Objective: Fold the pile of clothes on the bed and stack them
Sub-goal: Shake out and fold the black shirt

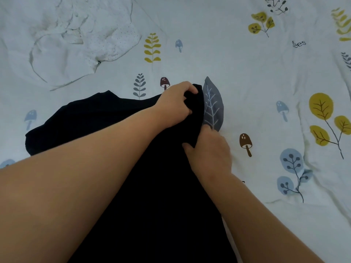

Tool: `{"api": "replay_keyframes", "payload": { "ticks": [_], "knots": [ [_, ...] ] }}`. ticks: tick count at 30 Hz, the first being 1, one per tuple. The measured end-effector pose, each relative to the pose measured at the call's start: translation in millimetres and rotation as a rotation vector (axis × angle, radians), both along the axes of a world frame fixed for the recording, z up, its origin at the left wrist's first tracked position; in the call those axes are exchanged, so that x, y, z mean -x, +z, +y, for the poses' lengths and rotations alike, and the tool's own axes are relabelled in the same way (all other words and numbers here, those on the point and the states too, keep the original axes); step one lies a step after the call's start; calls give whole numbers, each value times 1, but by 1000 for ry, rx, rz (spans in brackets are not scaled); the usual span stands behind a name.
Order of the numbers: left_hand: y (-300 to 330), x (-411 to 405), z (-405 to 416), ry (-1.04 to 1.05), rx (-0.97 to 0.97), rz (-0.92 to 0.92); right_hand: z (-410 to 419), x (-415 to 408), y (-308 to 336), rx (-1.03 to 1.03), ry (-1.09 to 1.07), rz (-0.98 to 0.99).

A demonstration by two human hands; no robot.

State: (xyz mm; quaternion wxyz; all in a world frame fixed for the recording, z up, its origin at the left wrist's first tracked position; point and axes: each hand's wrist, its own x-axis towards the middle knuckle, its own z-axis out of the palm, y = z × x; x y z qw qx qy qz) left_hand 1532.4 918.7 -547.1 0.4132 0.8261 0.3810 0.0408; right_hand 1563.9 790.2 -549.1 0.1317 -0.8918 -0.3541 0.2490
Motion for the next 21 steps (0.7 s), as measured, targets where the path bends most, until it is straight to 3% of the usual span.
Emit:
{"api": "replay_keyframes", "payload": {
  "ticks": [7,9,12,15,19,21],
  "knots": [
    [8,-41,-2,99,-140,-249,0,-48,3,-171,-143,-44],
    [4,-44,-5,35,-168,-165,1,-48,1,-161,-135,-51],
    [-7,-31,-17,-33,-453,27,-1,-37,-3,-106,-68,-213],
    [-18,0,-33,-127,-636,-10,-5,-23,-9,-146,88,-318],
    [-41,46,-32,-329,-581,396,-14,-16,-20,102,422,-293],
    [-41,59,-28,-344,-547,468,-14,-17,-19,187,453,-287]
  ]
}}
